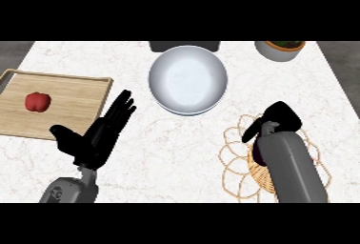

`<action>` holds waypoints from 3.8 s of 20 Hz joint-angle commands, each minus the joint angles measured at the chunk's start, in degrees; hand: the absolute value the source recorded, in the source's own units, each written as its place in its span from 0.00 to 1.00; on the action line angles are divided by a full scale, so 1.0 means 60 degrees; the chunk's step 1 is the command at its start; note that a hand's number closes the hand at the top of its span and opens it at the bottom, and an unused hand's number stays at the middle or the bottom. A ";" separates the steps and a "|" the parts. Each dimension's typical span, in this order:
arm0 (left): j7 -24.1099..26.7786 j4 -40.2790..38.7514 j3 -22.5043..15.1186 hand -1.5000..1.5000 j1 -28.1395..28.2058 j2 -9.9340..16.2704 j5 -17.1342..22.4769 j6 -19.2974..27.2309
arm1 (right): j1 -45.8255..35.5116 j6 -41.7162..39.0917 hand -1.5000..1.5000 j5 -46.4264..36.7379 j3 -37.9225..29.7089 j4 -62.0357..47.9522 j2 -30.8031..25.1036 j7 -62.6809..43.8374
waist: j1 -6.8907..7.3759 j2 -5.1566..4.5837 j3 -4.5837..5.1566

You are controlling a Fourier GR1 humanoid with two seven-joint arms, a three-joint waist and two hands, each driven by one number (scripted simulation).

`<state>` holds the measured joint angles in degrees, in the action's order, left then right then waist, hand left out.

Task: Pick the eggplant from the placemat and place it in the bowl

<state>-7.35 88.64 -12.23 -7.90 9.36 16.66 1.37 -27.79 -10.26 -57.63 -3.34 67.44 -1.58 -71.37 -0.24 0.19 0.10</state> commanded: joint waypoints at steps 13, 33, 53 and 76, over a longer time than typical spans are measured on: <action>-0.0101 -0.0077 0.0221 0.50 -0.0274 -0.0109 -0.0164 -0.0078 | 0.0145 -0.0767 0.00 -0.0678 -0.0519 -0.0009 0.0259 -0.1886 | -0.0025 -0.0009 -0.0009; -0.0655 0.0523 0.0355 0.50 -0.0146 -0.0361 -0.0179 -0.0269 | 0.0495 0.0820 1.00 -0.1376 -0.0056 -0.1109 0.0256 -0.0495 | 0.0085 -0.0035 -0.0017; -0.0384 0.0012 -0.0056 0.50 -0.0373 -0.0672 -0.0540 -0.0614 | -0.0001 -0.0451 1.00 -0.0059 0.8167 0.0572 0.0257 0.6148 | 0.0934 0.0005 -0.0030; -0.0420 0.0249 0.0523 0.50 0.0235 -0.0484 -0.0501 -0.0774 | -0.3507 -0.1673 1.00 0.1314 0.8030 0.7116 0.0257 0.0755 | 0.0139 0.0003 -0.0007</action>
<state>-9.30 88.87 -9.34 -7.64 5.94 12.80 -2.01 -43.90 -17.63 -52.28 49.31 110.72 -0.70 -59.66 0.38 0.27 0.05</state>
